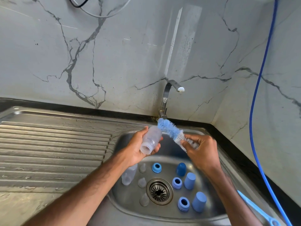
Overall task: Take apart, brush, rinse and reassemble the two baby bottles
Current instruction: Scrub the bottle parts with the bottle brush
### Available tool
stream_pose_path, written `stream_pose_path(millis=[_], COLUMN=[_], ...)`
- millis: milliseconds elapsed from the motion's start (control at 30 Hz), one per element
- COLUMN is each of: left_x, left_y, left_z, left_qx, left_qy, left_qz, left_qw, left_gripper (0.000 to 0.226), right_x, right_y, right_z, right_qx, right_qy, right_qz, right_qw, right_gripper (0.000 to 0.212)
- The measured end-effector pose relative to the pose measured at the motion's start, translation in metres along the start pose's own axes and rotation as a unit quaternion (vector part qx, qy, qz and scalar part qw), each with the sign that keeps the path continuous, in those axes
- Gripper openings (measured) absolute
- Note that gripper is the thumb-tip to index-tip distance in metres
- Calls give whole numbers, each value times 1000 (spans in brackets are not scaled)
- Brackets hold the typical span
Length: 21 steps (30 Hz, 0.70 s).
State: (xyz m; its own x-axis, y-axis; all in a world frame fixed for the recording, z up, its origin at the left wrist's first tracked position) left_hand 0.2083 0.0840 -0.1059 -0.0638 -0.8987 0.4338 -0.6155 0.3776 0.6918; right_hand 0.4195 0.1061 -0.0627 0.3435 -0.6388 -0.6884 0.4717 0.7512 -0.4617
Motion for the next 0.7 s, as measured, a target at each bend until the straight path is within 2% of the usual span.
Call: stream_pose_path(millis=[67,200,300,433,600,700], left_x=[0,1,1,0,-2,0], left_y=[0,3,5,2,4,3], left_z=[-1,7,7,4,13,9], left_qx=[0,26,32,14,12,-7], left_qy=[9,-1,-12,-10,-15,-11], left_qz=[-2,-16,-21,-25,-33,-39], left_qw=[1000,1000,999,1000,999,999], left_gripper=[55,47,43,43,46,44], right_x=[4,11,5,4,10,1], right_y=[4,-14,-14,-7,-12,-6], right_z=[3,-2,-9,-5,0,1], right_qx=[-20,-111,-79,-27,-127,-73], right_qy=[-22,-119,-96,-45,-146,-67], right_qz=[2,76,54,19,69,27], right_qw=[1000,984,991,998,979,995], right_gripper=[24,32,37,28,35,30])
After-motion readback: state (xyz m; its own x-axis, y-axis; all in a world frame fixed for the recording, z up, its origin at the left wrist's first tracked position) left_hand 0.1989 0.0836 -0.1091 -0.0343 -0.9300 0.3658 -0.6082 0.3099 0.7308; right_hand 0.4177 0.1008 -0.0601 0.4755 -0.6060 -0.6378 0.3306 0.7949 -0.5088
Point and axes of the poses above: each hand's wrist, its own x-axis away from the middle knuckle, its own z-axis out of the back of the hand, y = z × x, the point moved 2 cm from there along -x, towards the middle knuckle, and after that the axes turned 13 degrees about z, right-handed, at the moved point
